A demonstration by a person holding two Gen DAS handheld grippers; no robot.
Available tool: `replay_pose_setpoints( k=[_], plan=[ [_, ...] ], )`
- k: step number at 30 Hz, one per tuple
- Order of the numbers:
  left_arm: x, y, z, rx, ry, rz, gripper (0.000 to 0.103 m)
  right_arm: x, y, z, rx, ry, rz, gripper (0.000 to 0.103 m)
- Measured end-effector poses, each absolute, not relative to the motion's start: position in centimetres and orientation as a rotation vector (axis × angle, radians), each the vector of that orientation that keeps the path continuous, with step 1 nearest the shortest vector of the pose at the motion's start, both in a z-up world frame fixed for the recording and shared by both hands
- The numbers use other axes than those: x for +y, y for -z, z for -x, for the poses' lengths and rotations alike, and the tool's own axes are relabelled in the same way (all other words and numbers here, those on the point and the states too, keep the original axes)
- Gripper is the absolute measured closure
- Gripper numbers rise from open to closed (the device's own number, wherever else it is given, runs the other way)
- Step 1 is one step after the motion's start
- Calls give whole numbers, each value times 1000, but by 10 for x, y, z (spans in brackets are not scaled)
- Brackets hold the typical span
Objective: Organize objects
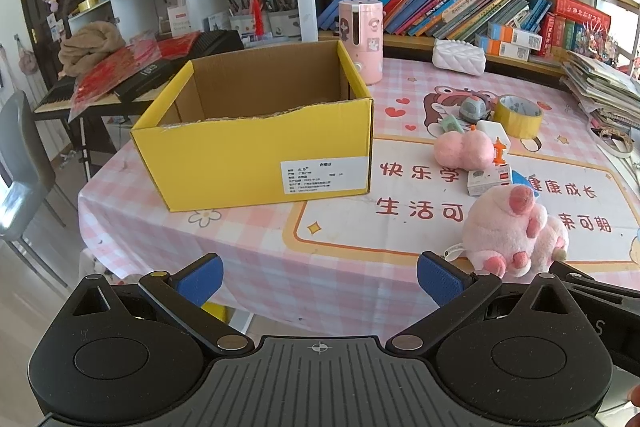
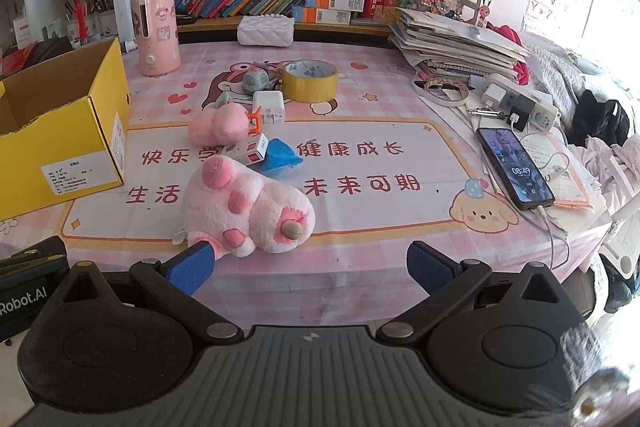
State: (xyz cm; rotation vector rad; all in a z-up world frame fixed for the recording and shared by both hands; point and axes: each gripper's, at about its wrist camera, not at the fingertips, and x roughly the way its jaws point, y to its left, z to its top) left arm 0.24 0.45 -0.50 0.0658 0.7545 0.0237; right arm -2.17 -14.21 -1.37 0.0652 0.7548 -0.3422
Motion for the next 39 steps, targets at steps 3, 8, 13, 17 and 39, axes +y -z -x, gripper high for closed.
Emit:
replay_pose_setpoints(
  k=[3,8,13,17,39],
  plan=[
    [5,5,-3,758,-26,-68,0,-142,15,22,757,341,-69,0],
    [5,5,-3,761,-26,-68,0,-143,17,22,764,338,-73,0],
    [4,5,-2,758,-25,-71,0,-143,16,22,763,338,-74,0],
    [4,4,1,756,-25,-74,0,-144,16,23,762,337,-76,0],
    [7,3,7,758,-27,-73,0,-141,18,31,763,325,-89,0]
  ],
)
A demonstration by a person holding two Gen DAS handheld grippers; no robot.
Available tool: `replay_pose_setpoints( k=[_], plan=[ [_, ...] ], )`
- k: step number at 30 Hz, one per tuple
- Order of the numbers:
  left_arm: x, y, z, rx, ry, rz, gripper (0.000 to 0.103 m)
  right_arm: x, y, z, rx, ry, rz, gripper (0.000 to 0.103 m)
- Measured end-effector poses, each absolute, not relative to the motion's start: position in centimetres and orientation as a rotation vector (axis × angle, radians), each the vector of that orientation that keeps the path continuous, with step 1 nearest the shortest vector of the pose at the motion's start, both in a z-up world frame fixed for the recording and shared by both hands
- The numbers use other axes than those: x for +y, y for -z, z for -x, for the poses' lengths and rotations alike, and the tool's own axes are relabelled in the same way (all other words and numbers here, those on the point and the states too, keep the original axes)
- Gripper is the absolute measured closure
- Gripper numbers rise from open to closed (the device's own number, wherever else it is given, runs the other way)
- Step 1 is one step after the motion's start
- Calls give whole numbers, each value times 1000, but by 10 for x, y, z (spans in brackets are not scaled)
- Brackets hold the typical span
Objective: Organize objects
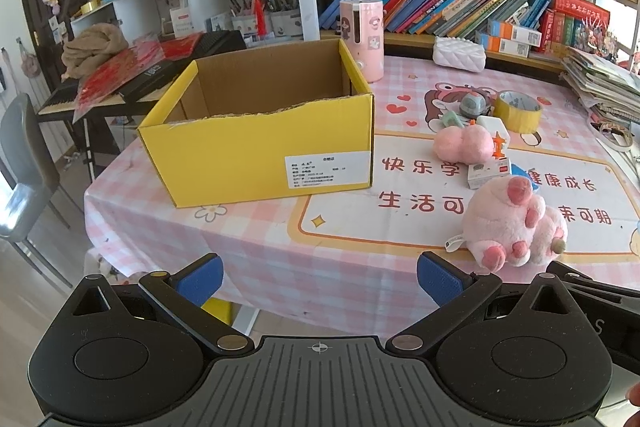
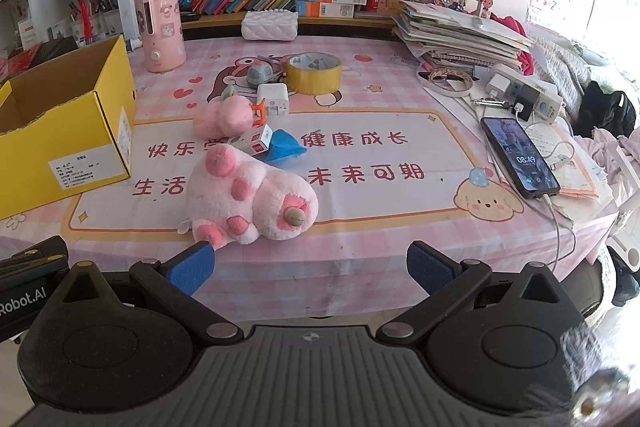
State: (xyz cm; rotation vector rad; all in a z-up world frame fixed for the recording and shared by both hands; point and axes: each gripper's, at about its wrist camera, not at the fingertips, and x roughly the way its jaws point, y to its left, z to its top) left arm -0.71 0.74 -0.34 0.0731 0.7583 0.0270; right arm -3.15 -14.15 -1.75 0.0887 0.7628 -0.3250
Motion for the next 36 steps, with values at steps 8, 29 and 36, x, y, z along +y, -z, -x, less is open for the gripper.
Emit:
replay_pose_setpoints(
  k=[8,29,36],
  plan=[
    [9,3,8,761,-22,-72,0,-146,17,30,769,314,-99,0],
    [-1,13,4,781,126,-66,0,-161,17,41,698,322,-111,0],
    [-9,20,1,799,199,-27,0,-175,16,53,671,349,-121,0]
  ],
)
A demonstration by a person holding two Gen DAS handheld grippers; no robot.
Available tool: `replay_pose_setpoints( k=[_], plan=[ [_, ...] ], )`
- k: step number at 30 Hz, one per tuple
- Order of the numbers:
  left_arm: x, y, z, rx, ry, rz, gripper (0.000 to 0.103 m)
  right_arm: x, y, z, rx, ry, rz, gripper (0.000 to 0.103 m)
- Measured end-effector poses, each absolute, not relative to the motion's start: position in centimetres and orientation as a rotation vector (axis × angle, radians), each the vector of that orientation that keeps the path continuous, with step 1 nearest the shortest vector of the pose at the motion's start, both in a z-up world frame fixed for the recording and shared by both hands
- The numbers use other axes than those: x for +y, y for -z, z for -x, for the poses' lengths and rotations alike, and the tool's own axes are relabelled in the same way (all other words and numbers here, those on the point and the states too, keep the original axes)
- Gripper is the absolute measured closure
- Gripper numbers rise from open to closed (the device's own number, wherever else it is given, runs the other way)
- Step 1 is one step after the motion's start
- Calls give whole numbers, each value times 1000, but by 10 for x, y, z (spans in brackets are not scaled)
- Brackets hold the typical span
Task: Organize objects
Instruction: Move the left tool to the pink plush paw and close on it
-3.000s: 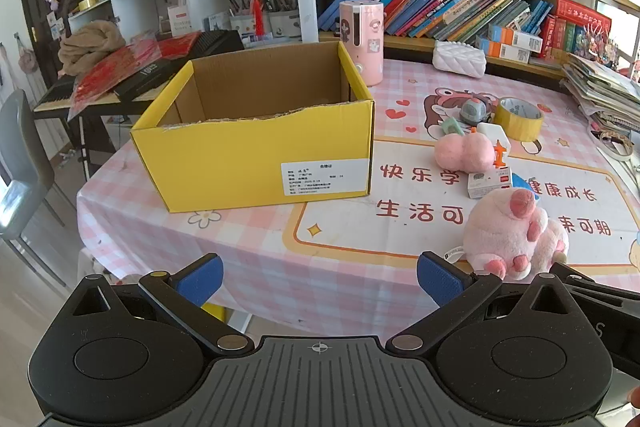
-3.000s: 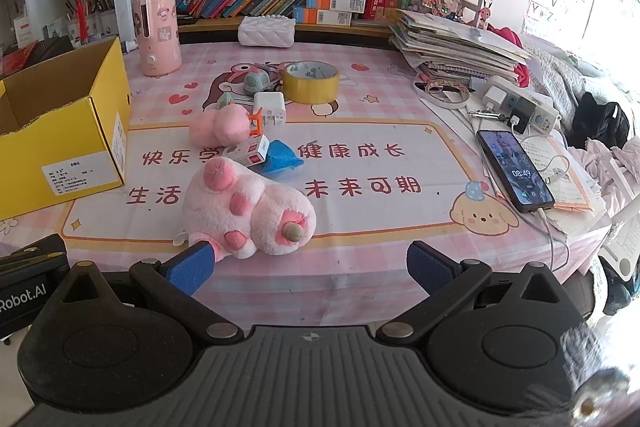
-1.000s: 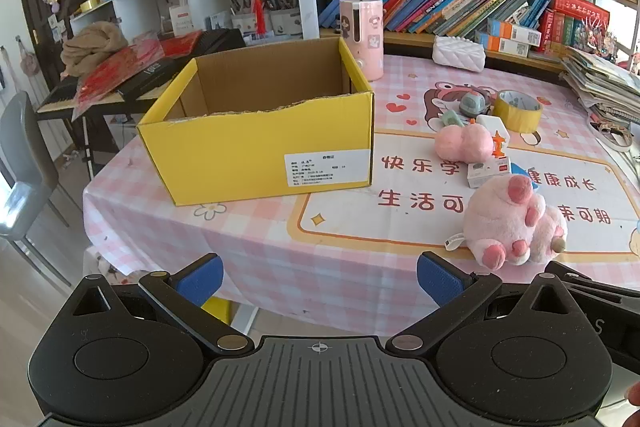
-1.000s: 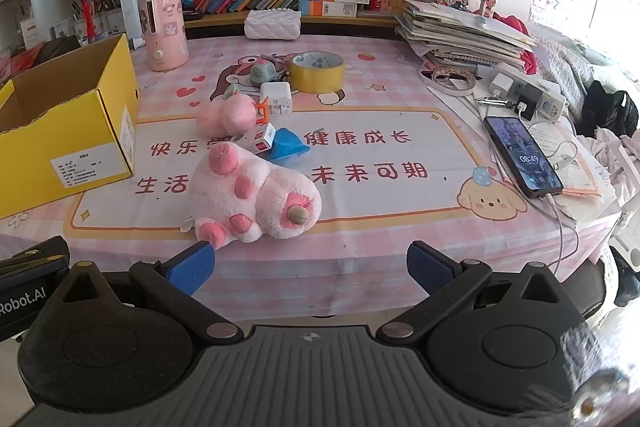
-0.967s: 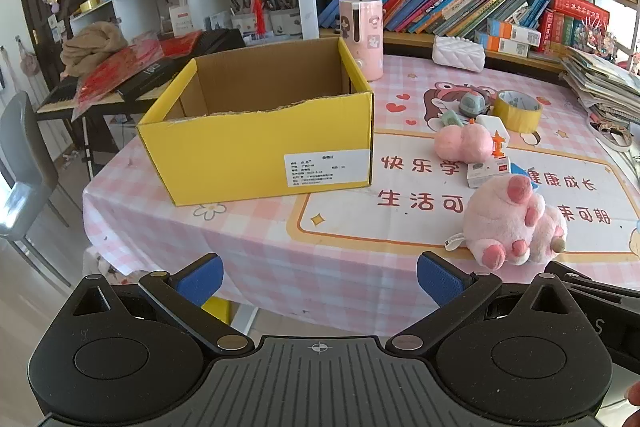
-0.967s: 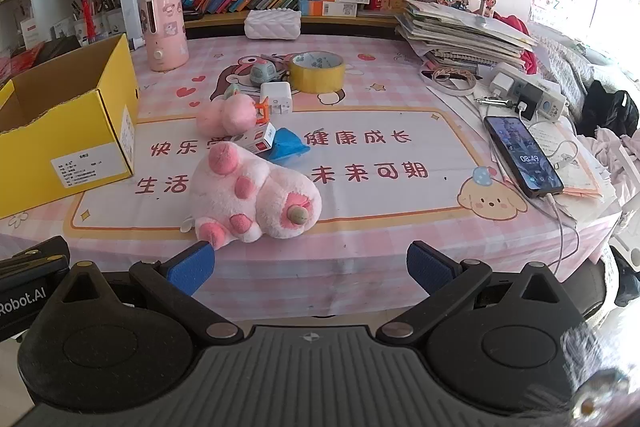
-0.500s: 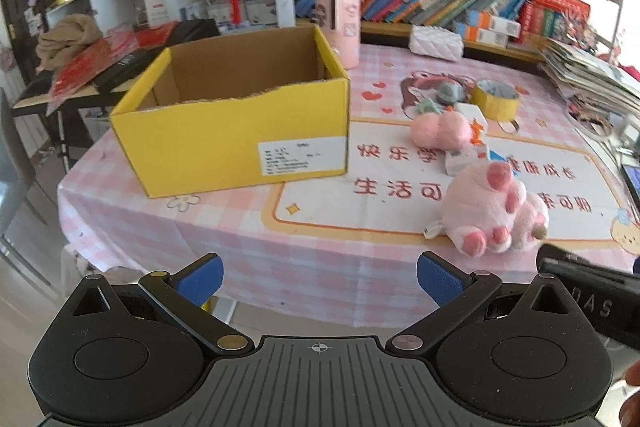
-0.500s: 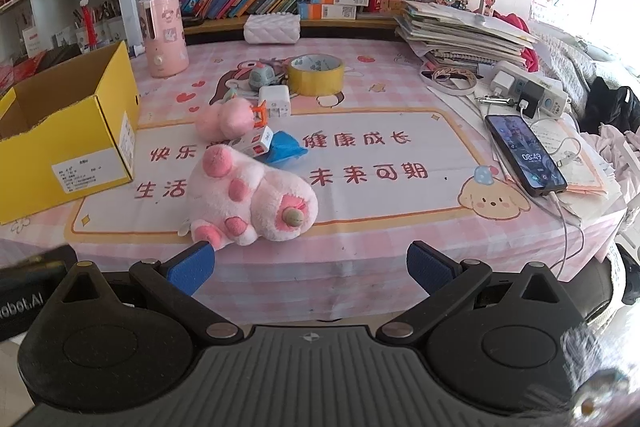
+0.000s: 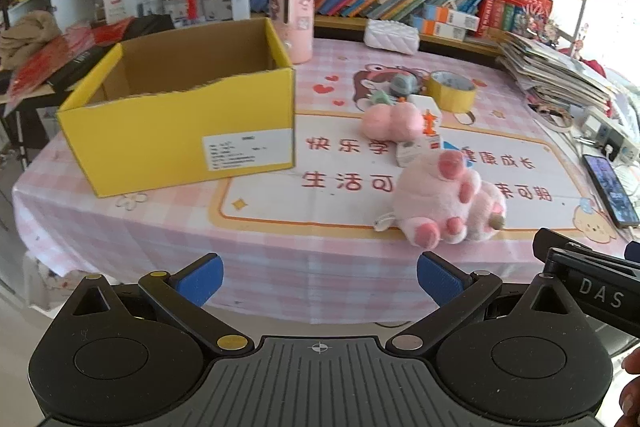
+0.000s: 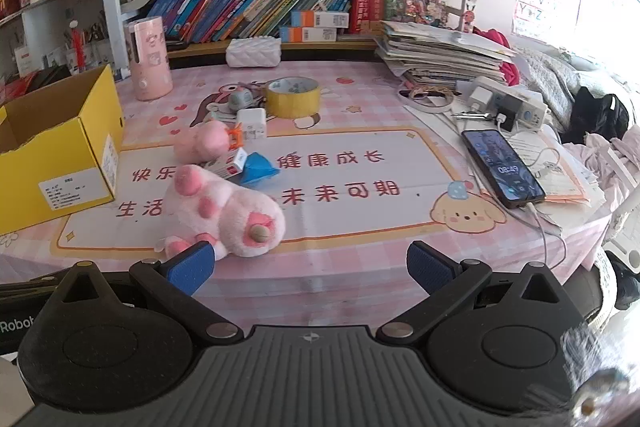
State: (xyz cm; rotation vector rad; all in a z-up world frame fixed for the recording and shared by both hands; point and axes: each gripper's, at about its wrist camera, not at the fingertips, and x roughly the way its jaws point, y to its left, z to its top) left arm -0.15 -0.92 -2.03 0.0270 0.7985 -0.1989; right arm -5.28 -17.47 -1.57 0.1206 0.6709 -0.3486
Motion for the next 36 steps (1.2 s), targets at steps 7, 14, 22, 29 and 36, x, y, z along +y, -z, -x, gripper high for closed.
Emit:
replay_pose_setpoints(
  k=[7,14,22,29,36],
  plan=[
    [-32,25,0,779,260,-54,0,-196,14,59,664,397,-135,0],
    [-59,26,-15,783,335,-60,0,-221,14,55,632,416,-163,0],
    [-86,30,-35,798,394,-18,0,-251,4,47,545,416,-197,0],
    [-111,39,-54,821,390,-40,1,-273,1,28,548,364,-236,0],
    [-107,58,-83,918,307,73,1,-278,4,2,584,273,-181,0]
  ],
)
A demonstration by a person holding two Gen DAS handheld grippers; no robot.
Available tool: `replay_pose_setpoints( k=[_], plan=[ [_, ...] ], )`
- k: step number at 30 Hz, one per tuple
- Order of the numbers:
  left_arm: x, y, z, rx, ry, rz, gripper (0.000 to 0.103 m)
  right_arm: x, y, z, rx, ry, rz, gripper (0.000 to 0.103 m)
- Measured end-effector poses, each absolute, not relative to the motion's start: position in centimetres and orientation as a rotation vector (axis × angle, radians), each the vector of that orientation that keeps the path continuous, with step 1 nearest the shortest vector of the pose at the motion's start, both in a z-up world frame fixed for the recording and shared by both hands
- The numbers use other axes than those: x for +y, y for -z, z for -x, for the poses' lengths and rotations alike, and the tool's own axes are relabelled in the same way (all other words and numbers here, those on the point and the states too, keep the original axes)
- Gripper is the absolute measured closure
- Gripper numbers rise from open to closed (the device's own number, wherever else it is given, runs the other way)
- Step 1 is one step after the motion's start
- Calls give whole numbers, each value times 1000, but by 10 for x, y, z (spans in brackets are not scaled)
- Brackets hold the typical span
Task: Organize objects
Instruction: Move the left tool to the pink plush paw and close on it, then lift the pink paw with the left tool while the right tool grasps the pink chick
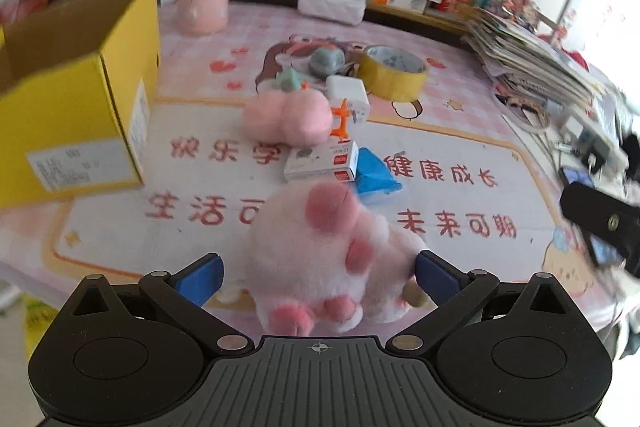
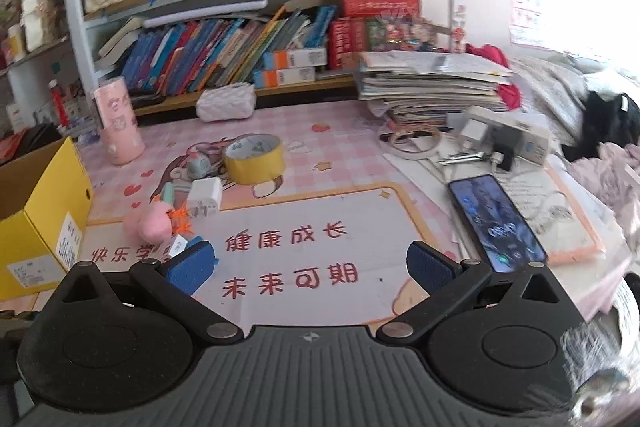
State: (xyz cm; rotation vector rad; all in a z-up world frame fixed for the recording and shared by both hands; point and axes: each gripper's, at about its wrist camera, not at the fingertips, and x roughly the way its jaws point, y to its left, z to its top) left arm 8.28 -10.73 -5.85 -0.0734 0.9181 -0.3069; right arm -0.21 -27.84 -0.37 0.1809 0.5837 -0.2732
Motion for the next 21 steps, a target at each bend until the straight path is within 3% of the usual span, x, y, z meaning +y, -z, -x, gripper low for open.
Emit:
replay_pose_setpoints(
  k=[7,13,21],
  plan=[
    [-110,71,-103,978,284,191,0,-282,6,-25,604,181,-133,0],
    [-101,64,-114,946,246,292,25,-286,6,-50,614,125,-112,1],
    [-50,57,-112,937,7,386,26,-267,14,-102,664,3,-83,1]
  ],
)
